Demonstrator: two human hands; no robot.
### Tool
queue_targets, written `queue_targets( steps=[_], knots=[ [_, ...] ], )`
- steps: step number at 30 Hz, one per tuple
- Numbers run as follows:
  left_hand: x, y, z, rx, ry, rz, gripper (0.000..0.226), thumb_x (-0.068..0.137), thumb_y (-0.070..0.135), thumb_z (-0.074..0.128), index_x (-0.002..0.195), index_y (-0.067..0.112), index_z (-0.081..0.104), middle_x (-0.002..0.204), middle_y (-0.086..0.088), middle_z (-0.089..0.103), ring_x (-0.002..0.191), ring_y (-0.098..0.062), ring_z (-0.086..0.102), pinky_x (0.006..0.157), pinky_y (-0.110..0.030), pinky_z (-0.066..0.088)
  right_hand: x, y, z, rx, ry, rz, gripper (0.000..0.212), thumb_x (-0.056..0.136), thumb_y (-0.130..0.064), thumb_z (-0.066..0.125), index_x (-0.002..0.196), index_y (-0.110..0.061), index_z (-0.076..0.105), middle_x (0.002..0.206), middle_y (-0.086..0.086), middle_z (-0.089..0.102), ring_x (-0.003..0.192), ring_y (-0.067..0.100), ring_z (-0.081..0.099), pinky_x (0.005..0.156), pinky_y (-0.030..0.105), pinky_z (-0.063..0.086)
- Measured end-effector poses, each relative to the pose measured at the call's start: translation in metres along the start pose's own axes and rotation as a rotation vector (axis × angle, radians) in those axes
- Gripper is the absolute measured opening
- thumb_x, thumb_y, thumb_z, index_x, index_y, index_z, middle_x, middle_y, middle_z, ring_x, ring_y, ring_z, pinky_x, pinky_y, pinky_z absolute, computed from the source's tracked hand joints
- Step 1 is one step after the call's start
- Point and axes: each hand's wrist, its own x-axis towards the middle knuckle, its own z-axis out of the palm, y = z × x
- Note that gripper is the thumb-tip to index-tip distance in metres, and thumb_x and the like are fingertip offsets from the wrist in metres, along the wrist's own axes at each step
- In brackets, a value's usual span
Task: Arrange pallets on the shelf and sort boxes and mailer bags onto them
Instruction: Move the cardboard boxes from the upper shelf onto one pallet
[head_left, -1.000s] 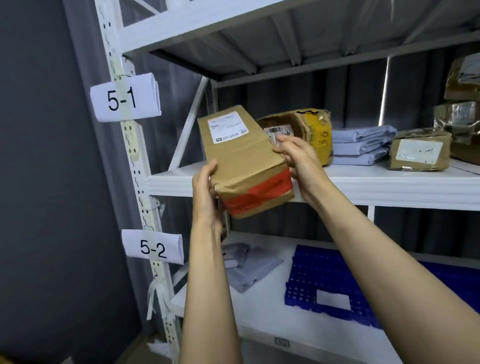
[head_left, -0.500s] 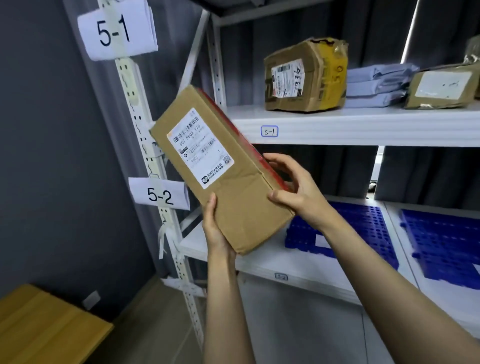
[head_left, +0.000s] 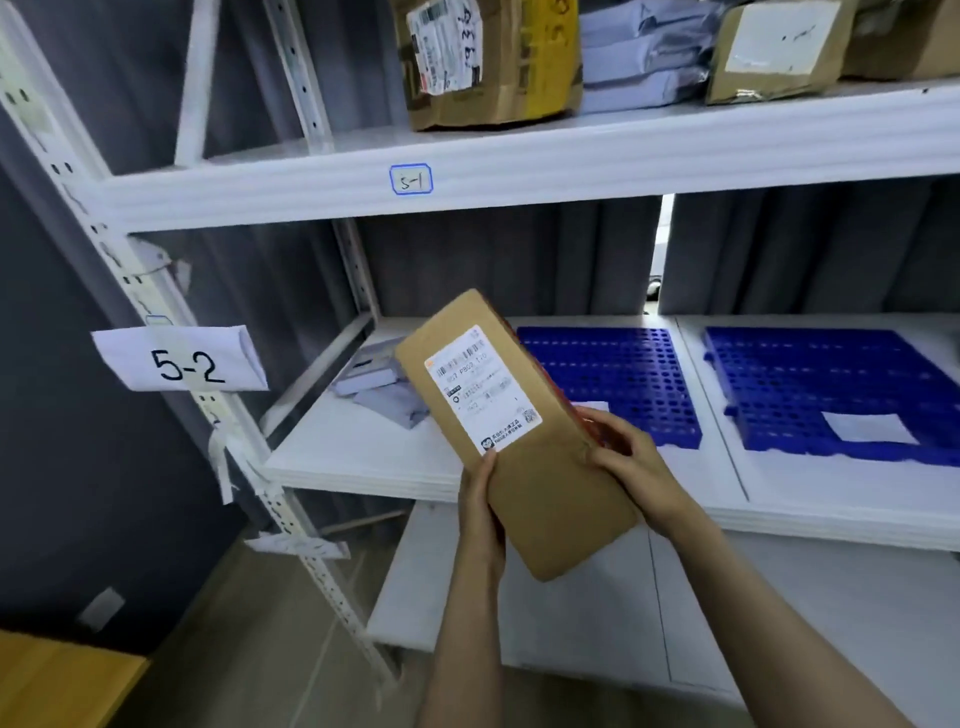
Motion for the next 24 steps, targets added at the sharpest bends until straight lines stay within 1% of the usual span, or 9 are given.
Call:
queue_targets(
  steps=[2, 4, 6, 9, 12, 15, 17, 21, 24],
  knots=[
    [0.013, -0.002, 0.013, 0.067, -0.081, -0.023, 0.069, 0.063, 0.051, 0.072, 0.125, 0.023, 0.06, 0.122, -0.003, 0.067, 0.114, -0.021, 0.062, 0.098, -0.041, 0.048, 0.0, 0.005, -0.017, 0.108, 0.126, 0.077, 0.041, 0.081, -0.013, 0.07, 0.12, -0.024, 0.064, 0.113, 0.002, 0.069, 0.102, 0.021, 0.066, 0.087, 0.034, 0.053],
    [0.023, -0.009, 0.03, 0.139, -0.188, -0.051, 0.065, 0.066, 0.048, 0.071, 0.126, 0.025, 0.059, 0.123, 0.0, 0.066, 0.114, -0.018, 0.062, 0.098, -0.039, 0.048, -0.003, 0.009, -0.036, 0.225, 0.26, 0.142, 0.038, 0.079, -0.017, 0.072, 0.117, -0.018, 0.066, 0.11, 0.008, 0.071, 0.099, 0.025, 0.067, 0.087, 0.036, 0.053],
    [0.03, -0.016, 0.048, 0.197, -0.29, -0.073, 0.073, 0.062, 0.047, 0.073, 0.13, 0.028, 0.055, 0.124, 0.004, 0.066, 0.115, -0.016, 0.061, 0.098, -0.039, 0.048, -0.007, 0.01, -0.053, 0.327, 0.378, 0.173, 0.035, 0.08, -0.018, 0.071, 0.114, -0.011, 0.067, 0.106, 0.011, 0.072, 0.097, 0.028, 0.067, 0.085, 0.037, 0.053],
    [0.038, -0.031, 0.083, 0.294, -0.438, -0.096, 0.085, 0.06, 0.045, 0.074, 0.139, 0.032, 0.045, 0.126, 0.008, 0.064, 0.116, -0.016, 0.06, 0.099, -0.04, 0.049, -0.012, 0.011, -0.081, 0.41, 0.554, 0.181, 0.033, 0.08, -0.023, 0.071, 0.108, -0.004, 0.069, 0.104, 0.015, 0.071, 0.092, 0.027, 0.065, 0.081, 0.036, 0.05],
    [0.042, -0.047, 0.12, 0.338, -0.53, -0.105, 0.079, 0.068, 0.036, 0.07, 0.141, 0.031, 0.042, 0.13, 0.007, 0.061, 0.116, -0.016, 0.059, 0.102, -0.041, 0.047, -0.02, 0.013, -0.111, 0.481, 0.672, 0.207, 0.036, 0.08, -0.028, 0.071, 0.105, -0.003, 0.07, 0.107, 0.018, 0.07, 0.092, 0.029, 0.066, 0.086, 0.039, 0.05],
    [0.041, -0.063, 0.159, 0.332, -0.54, -0.146, 0.07, 0.072, 0.028, 0.066, 0.138, 0.027, 0.046, 0.128, -0.002, 0.062, 0.112, -0.02, 0.062, 0.094, -0.037, 0.051, -0.031, 0.012, -0.143, 0.51, 0.745, 0.203, 0.039, 0.08, -0.033, 0.07, 0.107, -0.005, 0.07, 0.108, 0.017, 0.07, 0.1, 0.033, 0.066, 0.092, 0.042, 0.05],
    [0.038, -0.073, 0.182, 0.317, -0.526, -0.17, 0.061, 0.077, 0.024, 0.066, 0.136, 0.023, 0.048, 0.123, -0.006, 0.064, 0.108, -0.024, 0.063, 0.086, -0.035, 0.053, -0.038, 0.008, -0.161, 0.522, 0.774, 0.198, 0.036, 0.083, -0.035, 0.067, 0.106, -0.008, 0.071, 0.106, 0.015, 0.072, 0.098, 0.031, 0.067, 0.092, 0.041, 0.05],
    [0.033, -0.092, 0.225, 0.257, -0.508, -0.237, 0.054, 0.08, 0.028, 0.064, 0.131, 0.015, 0.052, 0.116, -0.011, 0.067, 0.102, -0.026, 0.066, 0.073, -0.033, 0.055, -0.048, 0.004, -0.196, 0.5, 0.812, 0.181, 0.031, 0.086, -0.04, 0.061, 0.102, -0.017, 0.072, 0.103, 0.009, 0.073, 0.1, 0.028, 0.068, 0.096, 0.043, 0.05],
    [0.035, -0.107, 0.263, 0.218, -0.482, -0.272, 0.044, 0.085, 0.025, 0.06, 0.126, 0.012, 0.054, 0.113, -0.012, 0.069, 0.099, -0.027, 0.067, 0.069, -0.031, 0.055, -0.054, -0.001, -0.229, 0.437, 0.856, 0.172, 0.027, 0.086, -0.041, 0.061, 0.099, -0.022, 0.074, 0.101, 0.004, 0.074, 0.101, 0.024, 0.067, 0.097, 0.04, 0.048]
  ],
)
